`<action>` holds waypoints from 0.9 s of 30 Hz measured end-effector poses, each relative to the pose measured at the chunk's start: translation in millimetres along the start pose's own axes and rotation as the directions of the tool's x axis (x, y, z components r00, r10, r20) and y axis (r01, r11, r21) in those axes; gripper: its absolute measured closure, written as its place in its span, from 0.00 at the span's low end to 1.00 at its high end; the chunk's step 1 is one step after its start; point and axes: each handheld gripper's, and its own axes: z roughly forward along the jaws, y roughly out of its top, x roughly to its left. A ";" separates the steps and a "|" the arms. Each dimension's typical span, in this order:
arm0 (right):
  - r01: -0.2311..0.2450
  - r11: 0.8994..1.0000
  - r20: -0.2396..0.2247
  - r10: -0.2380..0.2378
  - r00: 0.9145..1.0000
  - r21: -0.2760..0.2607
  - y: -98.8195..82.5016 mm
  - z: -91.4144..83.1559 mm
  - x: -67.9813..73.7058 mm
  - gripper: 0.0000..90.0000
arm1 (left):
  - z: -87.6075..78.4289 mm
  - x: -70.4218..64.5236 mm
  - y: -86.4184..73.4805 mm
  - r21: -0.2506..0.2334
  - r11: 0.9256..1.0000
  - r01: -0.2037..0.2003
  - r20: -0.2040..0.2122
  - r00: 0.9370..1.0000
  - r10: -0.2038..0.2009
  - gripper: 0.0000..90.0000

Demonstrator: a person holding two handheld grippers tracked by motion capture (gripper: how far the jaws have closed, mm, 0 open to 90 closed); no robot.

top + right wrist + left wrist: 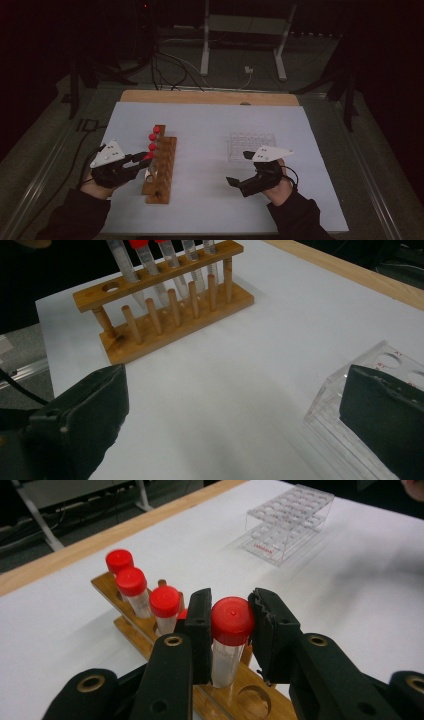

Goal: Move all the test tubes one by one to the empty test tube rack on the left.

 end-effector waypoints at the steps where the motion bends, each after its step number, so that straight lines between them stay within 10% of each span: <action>1: 0.000 1.000 -0.001 0.000 1.000 -0.001 -0.1 -0.1 -0.3 0.00 | 1.6 0.1 -1.0 0.001 1.000 0.002 0.001 1.000 -0.002 0.80; 20: -0.003 1.000 0.002 0.003 1.000 -0.006 0.0 -3.2 -2.5 0.00 | 11.0 -0.5 -11.1 0.060 0.998 -0.007 0.021 1.000 0.005 0.78; 27: -0.004 1.000 0.005 0.004 1.000 -0.011 0.5 -4.9 -2.9 0.00 | 4.4 -8.9 1.5 0.022 1.000 -0.004 0.060 0.998 0.003 0.51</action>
